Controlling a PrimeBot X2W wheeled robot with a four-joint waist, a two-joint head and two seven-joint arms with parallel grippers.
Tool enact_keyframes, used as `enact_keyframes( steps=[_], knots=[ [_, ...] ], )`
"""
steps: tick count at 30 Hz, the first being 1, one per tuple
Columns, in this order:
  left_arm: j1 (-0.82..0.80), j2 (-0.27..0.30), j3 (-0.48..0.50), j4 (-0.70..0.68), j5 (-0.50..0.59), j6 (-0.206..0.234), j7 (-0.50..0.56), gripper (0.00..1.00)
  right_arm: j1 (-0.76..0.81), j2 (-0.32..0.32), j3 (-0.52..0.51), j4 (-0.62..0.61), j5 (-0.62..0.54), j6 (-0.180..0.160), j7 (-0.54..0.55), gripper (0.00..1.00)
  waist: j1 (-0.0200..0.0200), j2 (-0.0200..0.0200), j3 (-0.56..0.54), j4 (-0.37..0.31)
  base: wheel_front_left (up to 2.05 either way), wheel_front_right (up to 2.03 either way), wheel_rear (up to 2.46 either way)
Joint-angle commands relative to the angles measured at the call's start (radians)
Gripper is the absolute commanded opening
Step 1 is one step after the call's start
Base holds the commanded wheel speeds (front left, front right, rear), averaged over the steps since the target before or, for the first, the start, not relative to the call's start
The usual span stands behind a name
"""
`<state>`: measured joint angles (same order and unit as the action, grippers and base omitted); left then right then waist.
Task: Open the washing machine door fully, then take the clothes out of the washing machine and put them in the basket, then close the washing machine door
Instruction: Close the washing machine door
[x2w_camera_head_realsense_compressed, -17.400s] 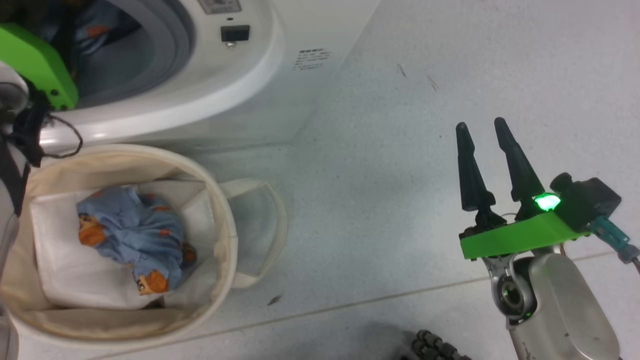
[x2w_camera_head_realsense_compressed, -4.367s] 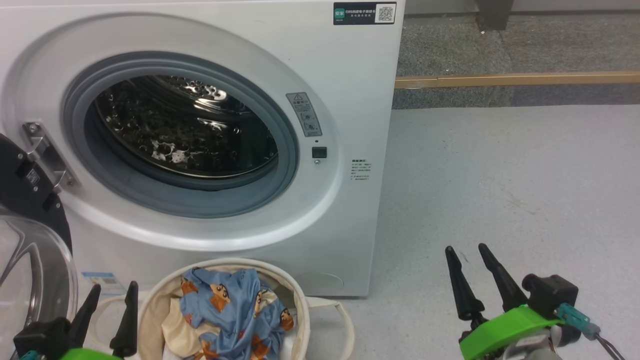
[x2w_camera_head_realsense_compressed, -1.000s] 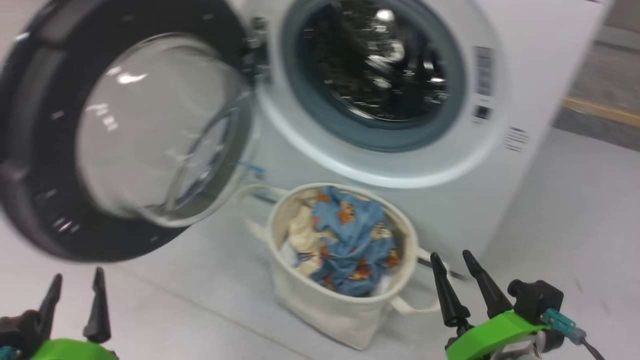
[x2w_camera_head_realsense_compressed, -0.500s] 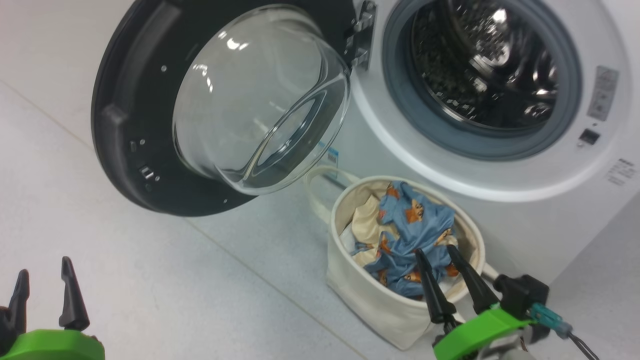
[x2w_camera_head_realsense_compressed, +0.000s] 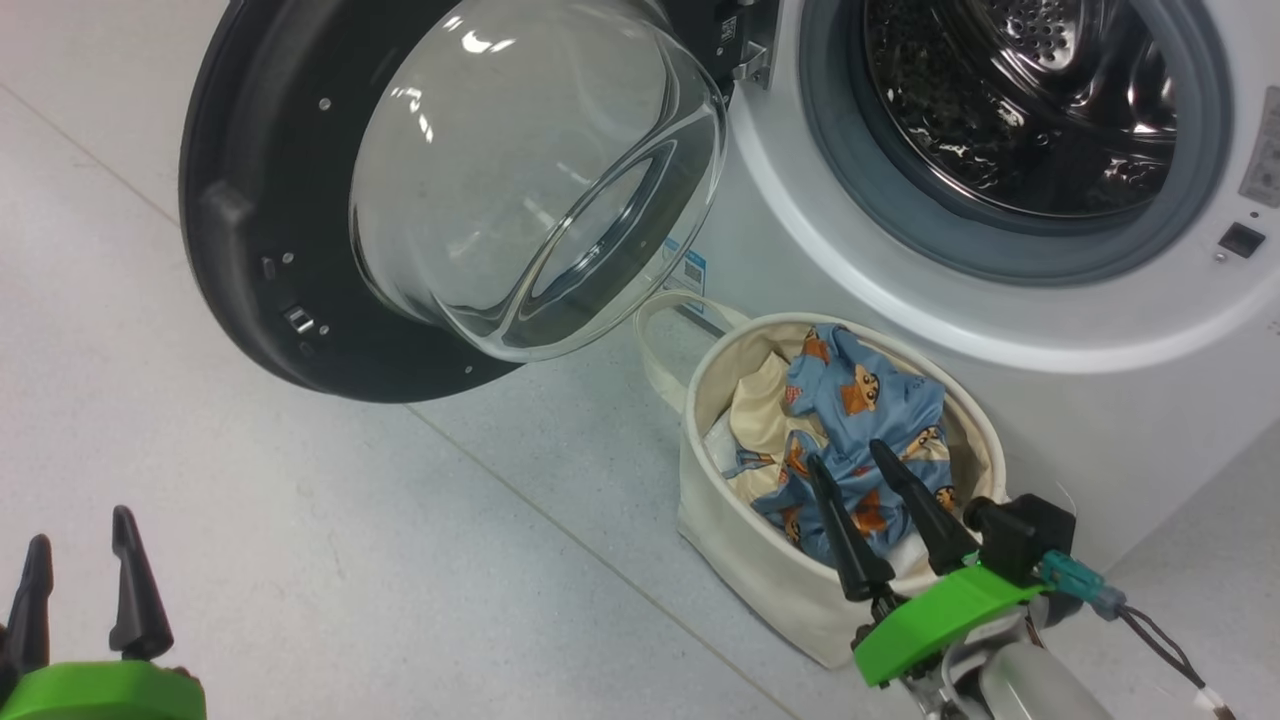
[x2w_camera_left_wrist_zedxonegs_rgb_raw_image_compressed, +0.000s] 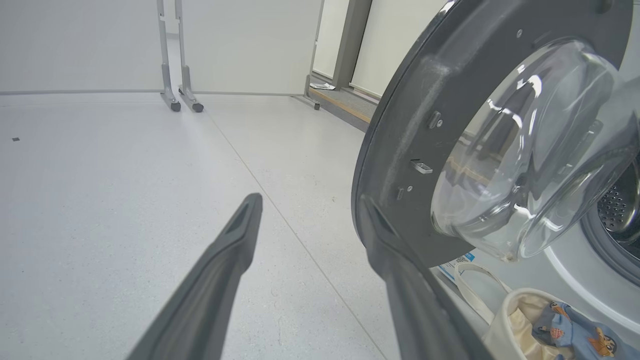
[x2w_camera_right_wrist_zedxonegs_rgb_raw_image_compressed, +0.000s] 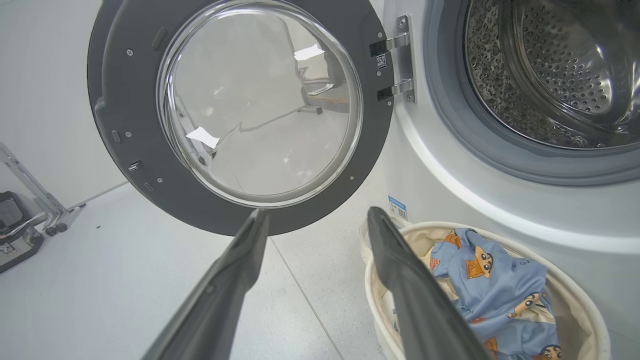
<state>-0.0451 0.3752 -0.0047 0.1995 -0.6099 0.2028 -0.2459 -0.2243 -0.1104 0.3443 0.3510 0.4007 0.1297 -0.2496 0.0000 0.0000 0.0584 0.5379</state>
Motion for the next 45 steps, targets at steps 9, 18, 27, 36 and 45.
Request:
enact_keyframes(
  steps=[9,18,27,36,45],
  knots=[
    [-0.057,0.032,0.055,-0.007,-0.013,-0.033,-0.005,0.10,-0.043,-0.006,0.032,-0.018,0.021,0.001,-0.012,1.00,0.0000,0.0000,-0.011,-0.003,0.00,0.00,0.00],
    [-0.124,0.076,0.121,0.028,-0.156,-0.135,0.060,0.00,-0.018,0.000,0.003,-0.028,0.009,0.001,-0.012,1.00,0.0000,0.0000,-0.023,-0.016,0.00,0.00,0.00],
    [-0.281,0.156,0.261,0.217,-0.422,-0.260,0.214,0.00,0.027,0.001,-0.047,-0.048,-0.016,0.001,-0.012,1.00,0.0000,0.0000,-0.030,-0.035,0.00,0.00,0.00],
    [-0.472,0.230,0.389,0.496,-0.720,-0.324,0.439,0.00,0.030,-0.021,-0.058,-0.059,-0.035,0.001,-0.012,1.00,0.0000,0.0000,0.005,-0.088,0.00,0.00,0.00],
    [-0.607,0.279,0.408,0.648,-0.794,-0.333,0.503,0.00,0.011,-0.058,-0.048,-0.056,-0.037,0.001,-0.012,1.00,0.0000,0.0000,0.048,-0.138,0.00,0.00,0.00]
  ],
)
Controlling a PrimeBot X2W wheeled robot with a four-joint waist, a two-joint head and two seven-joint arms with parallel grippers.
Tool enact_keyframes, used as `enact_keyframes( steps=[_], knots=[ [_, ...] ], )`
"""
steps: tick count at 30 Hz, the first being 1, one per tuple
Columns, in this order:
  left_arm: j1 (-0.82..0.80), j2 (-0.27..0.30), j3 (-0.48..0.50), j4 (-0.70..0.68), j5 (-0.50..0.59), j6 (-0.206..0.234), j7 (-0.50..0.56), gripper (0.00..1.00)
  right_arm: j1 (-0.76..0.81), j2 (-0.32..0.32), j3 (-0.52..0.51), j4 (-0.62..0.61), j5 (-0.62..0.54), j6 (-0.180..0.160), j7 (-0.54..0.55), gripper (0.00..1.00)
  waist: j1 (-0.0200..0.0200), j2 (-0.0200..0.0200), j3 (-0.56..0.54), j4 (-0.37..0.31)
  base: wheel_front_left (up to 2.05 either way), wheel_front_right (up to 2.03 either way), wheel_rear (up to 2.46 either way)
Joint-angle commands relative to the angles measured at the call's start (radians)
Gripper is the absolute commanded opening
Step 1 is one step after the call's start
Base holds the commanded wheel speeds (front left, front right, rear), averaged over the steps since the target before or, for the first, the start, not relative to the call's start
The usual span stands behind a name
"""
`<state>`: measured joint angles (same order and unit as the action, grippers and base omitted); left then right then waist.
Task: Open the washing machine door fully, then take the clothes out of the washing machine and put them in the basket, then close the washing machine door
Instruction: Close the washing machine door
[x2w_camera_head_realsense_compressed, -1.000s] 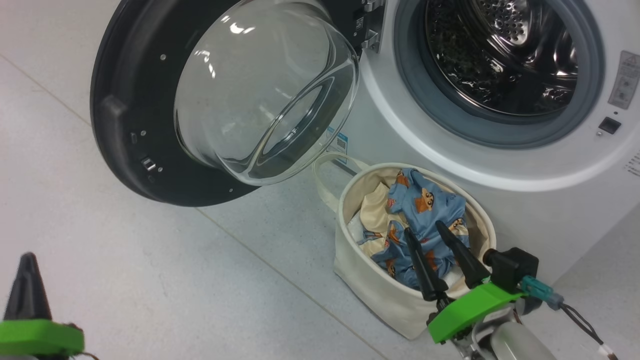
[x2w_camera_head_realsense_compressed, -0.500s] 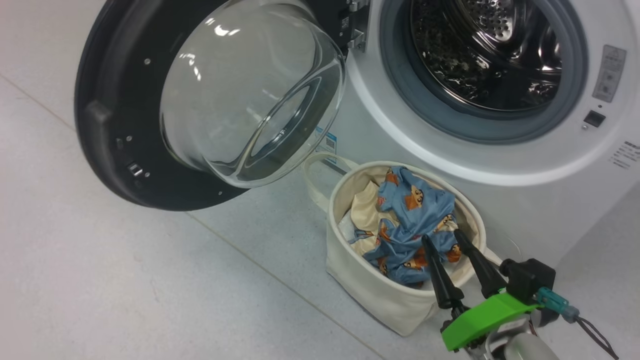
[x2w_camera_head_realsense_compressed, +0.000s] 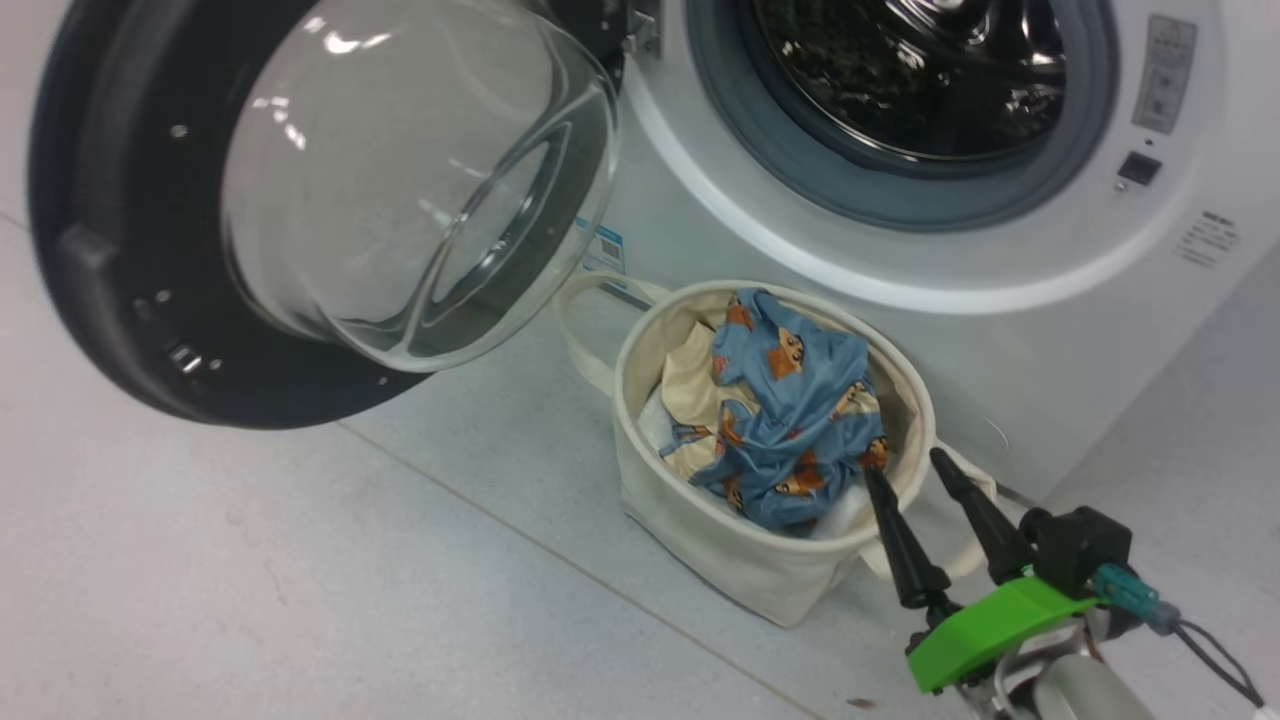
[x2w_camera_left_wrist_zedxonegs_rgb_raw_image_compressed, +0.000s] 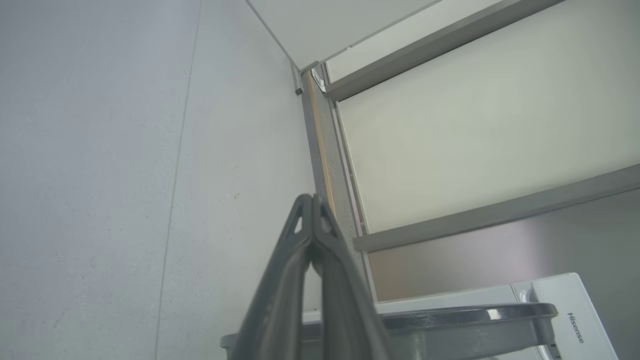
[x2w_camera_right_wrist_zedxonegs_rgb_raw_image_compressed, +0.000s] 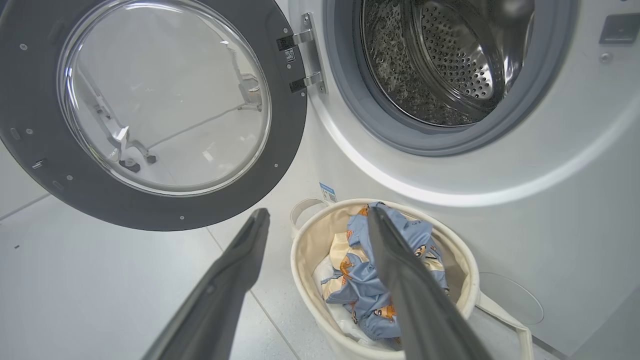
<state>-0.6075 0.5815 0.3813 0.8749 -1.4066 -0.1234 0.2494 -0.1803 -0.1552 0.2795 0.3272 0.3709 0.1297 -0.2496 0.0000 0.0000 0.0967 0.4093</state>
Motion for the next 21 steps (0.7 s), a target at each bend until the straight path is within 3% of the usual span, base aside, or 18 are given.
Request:
enact_keyframes(
  steps=[1,21],
  knots=[
    [-0.056,0.075,0.012,-0.019,0.008,-0.007,0.011,0.00,-0.036,-0.018,0.018,-0.033,-0.008,0.001,-0.012,1.00,0.0000,0.0000,0.014,-0.015,0.00,0.00,0.00],
    [-0.185,0.045,-0.091,0.035,0.000,-0.007,0.038,0.00,-0.069,-0.074,0.010,-0.074,-0.025,0.001,0.012,1.00,0.0000,0.0000,0.110,-0.105,0.00,0.00,0.00]
  ],
)
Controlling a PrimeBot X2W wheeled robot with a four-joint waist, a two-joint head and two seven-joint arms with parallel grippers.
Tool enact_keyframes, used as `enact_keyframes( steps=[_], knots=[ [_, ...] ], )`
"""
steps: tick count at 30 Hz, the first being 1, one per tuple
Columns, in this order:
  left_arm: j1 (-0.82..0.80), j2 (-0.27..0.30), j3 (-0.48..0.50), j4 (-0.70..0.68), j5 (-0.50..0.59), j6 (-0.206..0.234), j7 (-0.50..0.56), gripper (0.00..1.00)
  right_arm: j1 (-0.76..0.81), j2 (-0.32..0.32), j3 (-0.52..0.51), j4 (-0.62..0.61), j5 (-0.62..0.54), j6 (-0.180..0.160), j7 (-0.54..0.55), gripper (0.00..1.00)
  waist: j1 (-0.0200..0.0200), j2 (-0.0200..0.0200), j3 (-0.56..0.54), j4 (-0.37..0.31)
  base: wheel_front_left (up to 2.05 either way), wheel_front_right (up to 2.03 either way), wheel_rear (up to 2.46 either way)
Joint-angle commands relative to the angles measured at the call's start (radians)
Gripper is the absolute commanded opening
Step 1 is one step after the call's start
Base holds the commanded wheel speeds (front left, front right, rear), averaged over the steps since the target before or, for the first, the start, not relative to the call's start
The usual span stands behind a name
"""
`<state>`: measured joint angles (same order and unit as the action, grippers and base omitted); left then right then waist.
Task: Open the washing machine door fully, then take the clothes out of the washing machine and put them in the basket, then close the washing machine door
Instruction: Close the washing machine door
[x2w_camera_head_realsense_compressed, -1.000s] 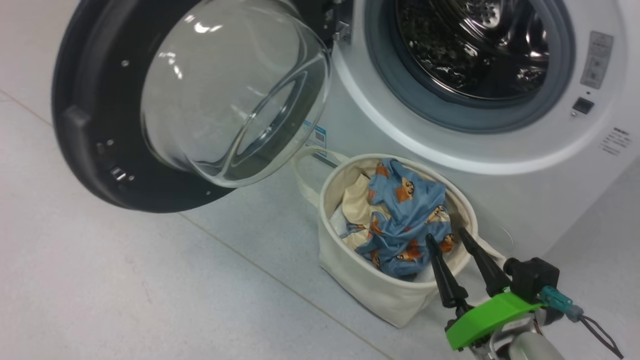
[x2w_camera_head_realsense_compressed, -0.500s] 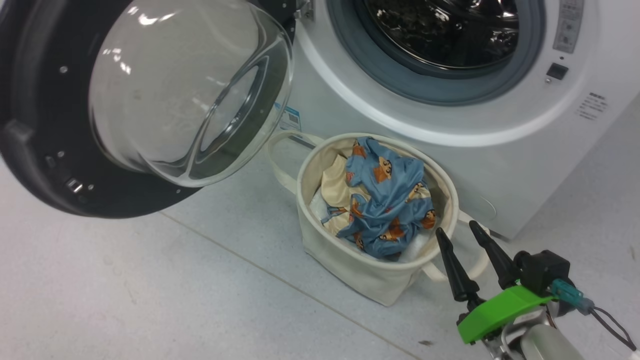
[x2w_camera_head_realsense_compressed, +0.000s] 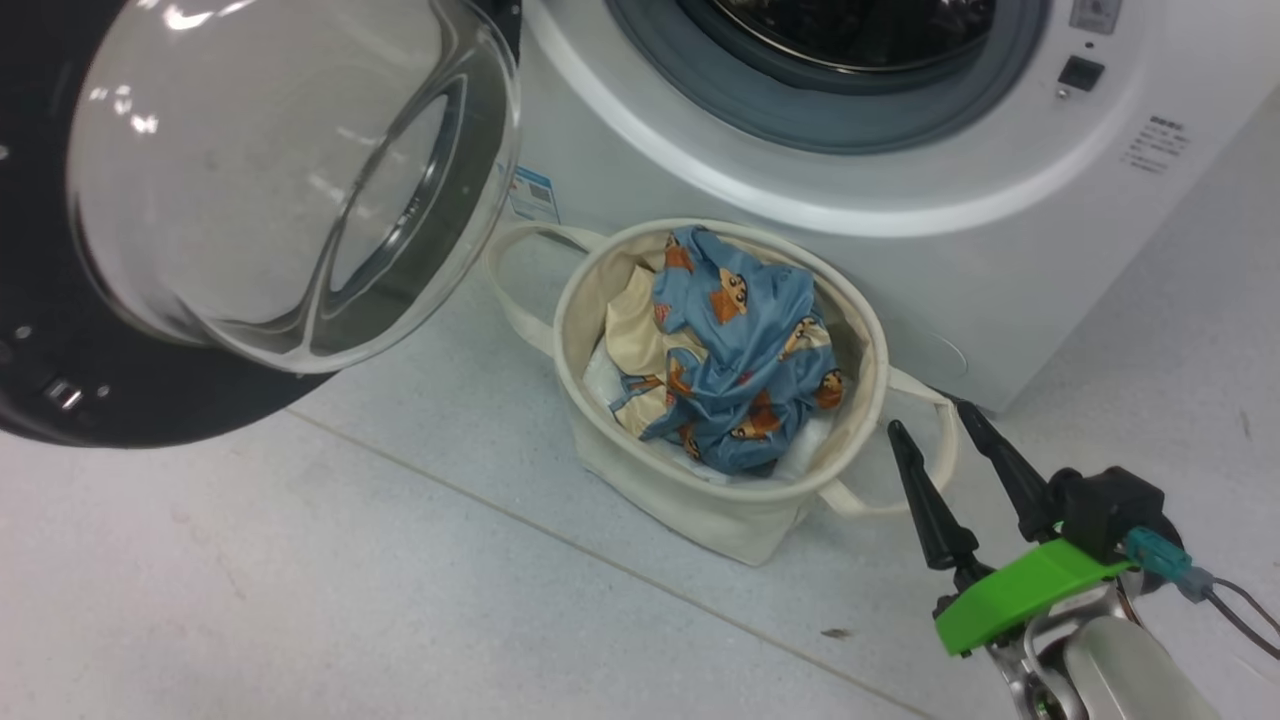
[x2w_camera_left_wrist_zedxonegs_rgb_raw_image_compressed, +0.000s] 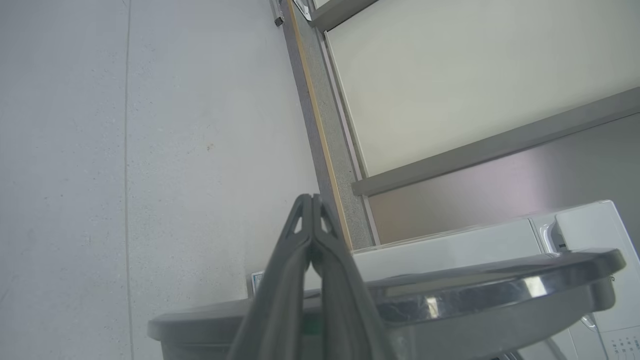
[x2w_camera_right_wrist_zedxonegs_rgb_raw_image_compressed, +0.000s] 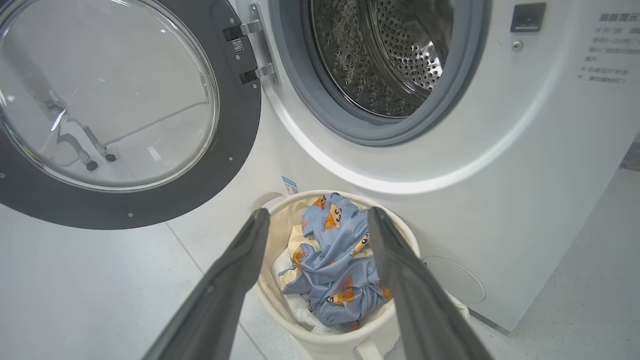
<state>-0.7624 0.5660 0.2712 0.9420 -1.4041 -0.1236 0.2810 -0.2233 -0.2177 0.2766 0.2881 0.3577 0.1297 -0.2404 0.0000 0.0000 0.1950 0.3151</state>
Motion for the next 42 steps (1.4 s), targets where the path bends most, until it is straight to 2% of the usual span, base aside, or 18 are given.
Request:
enact_keyframes(
  steps=[1,8,18,30,42],
  knots=[
    [-0.032,0.057,0.014,-0.037,-0.006,-0.007,0.010,0.00,-0.027,-0.012,0.012,-0.039,-0.013,0.001,0.005,1.00,0.0000,0.0000,0.017,-0.016,0.00,0.00,0.00],
    [-0.010,0.038,-0.032,-0.080,-0.018,-0.007,0.051,0.00,-0.020,-0.010,0.003,-0.050,-0.018,0.001,0.007,1.00,0.0000,0.0000,0.028,-0.038,0.00,0.00,0.00],
    [0.069,0.017,-0.130,-0.178,-0.014,-0.007,0.133,0.00,0.000,0.017,0.019,-0.021,-0.004,0.001,-0.005,1.00,0.0000,0.0000,-0.046,-0.021,0.00,0.00,0.00],
    [0.199,-0.054,-0.261,-0.490,-0.032,-0.007,0.178,0.00,0.018,0.058,0.033,0.031,0.020,0.001,-0.019,1.00,0.0000,0.0000,-0.131,-0.020,0.00,0.00,0.00],
    [0.332,-0.138,-0.344,-0.763,-0.046,-0.007,0.143,0.00,0.037,0.091,0.010,0.033,0.020,0.001,-0.021,1.00,0.0000,0.0000,-0.160,-0.094,0.00,0.00,0.00]
  ],
)
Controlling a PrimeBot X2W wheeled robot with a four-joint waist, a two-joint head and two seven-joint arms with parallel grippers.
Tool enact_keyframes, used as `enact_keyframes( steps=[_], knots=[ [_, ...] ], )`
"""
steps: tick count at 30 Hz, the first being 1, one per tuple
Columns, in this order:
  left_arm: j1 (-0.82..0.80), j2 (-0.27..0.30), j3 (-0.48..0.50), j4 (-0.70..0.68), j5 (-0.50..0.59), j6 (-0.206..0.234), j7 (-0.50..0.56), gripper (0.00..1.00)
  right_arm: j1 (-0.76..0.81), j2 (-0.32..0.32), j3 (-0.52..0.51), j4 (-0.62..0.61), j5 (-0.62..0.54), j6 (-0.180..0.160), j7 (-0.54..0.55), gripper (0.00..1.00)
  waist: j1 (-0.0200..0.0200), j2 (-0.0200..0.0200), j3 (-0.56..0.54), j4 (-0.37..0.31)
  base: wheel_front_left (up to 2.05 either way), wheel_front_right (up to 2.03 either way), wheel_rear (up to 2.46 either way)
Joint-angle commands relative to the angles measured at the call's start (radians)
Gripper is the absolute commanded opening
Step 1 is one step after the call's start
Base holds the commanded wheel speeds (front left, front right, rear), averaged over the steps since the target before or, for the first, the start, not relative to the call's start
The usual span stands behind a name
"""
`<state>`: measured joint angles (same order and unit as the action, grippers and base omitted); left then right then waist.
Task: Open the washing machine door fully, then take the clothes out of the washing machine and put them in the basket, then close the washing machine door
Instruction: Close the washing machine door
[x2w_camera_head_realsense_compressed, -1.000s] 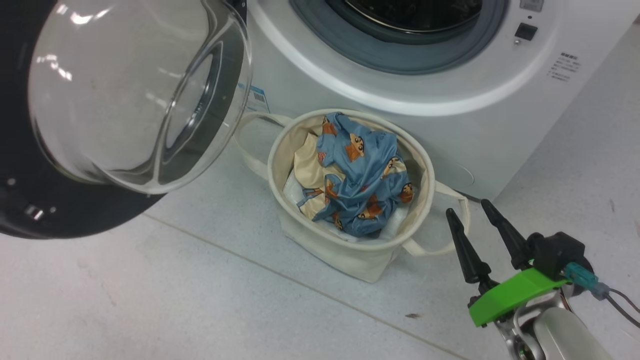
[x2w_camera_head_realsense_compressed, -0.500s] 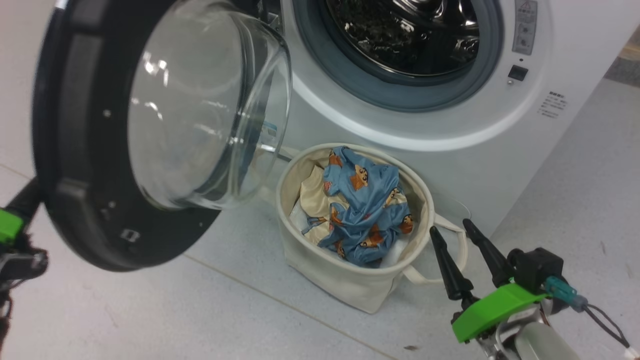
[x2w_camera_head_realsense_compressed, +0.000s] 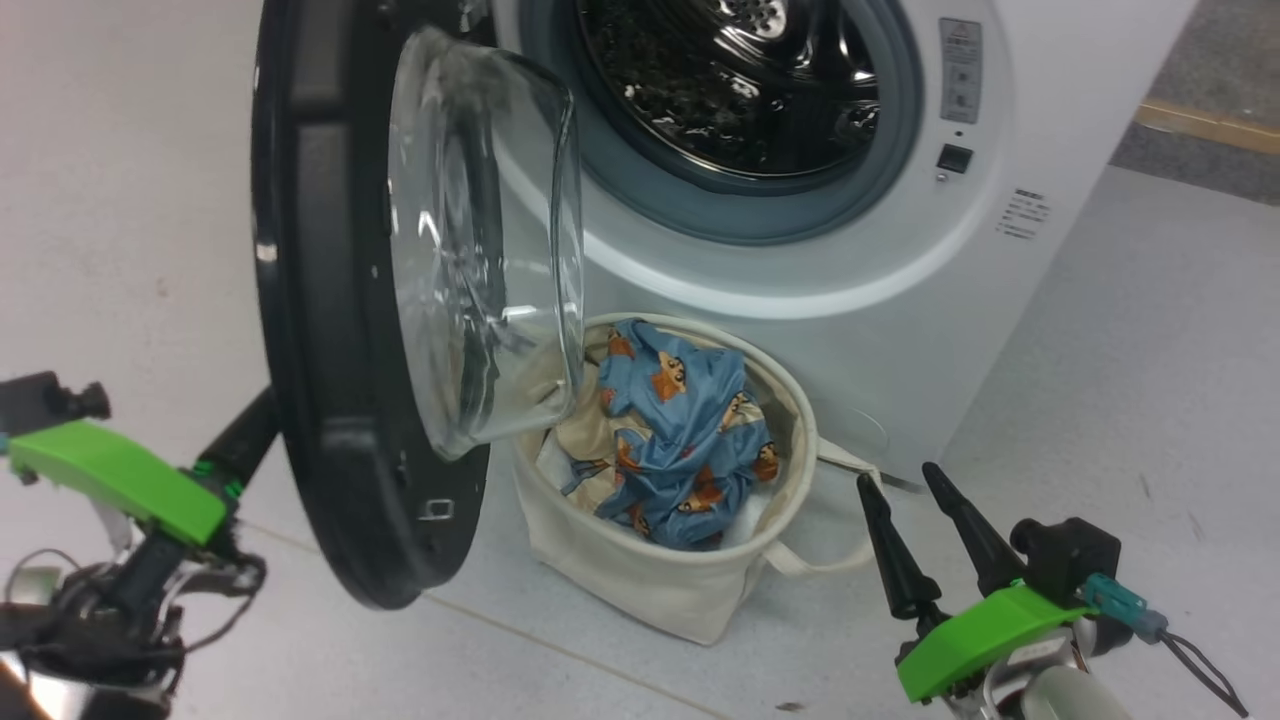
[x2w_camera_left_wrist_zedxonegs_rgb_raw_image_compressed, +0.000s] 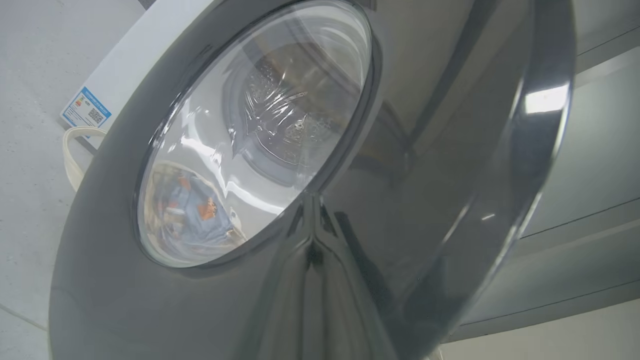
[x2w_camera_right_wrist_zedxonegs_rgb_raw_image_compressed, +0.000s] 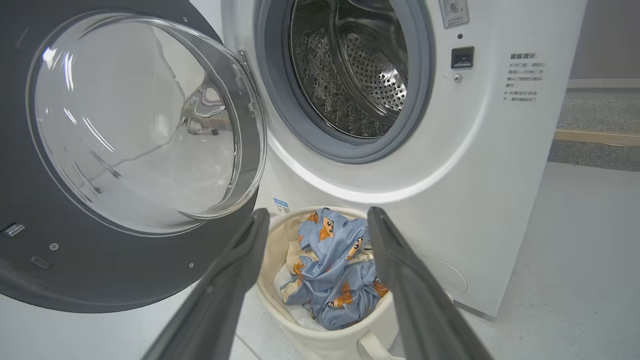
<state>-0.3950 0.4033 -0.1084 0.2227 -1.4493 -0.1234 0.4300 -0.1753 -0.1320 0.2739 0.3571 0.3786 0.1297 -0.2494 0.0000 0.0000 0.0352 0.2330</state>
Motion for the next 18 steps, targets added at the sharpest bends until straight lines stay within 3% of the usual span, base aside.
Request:
enact_keyframes(
  steps=[1,10,18],
  knots=[
    [-0.028,0.017,0.028,-0.054,0.004,-0.007,-0.013,0.00,-0.009,0.007,0.010,-0.037,-0.002,0.001,-0.012,1.00,0.0000,0.0000,0.000,-0.019,0.00,0.00,0.00],
    [-0.026,-0.058,-0.051,-0.072,0.054,-0.007,-0.077,0.00,-0.006,0.017,0.000,-0.049,-0.007,0.001,-0.012,1.00,0.0000,0.0000,0.000,-0.107,0.00,0.00,0.00],
    [-0.043,-0.079,-0.089,-0.072,0.072,-0.007,-0.116,0.00,-0.013,0.019,-0.014,-0.062,-0.012,0.001,-0.012,1.00,0.0000,0.0000,0.032,-0.213,0.00,0.00,0.00]
  ],
)
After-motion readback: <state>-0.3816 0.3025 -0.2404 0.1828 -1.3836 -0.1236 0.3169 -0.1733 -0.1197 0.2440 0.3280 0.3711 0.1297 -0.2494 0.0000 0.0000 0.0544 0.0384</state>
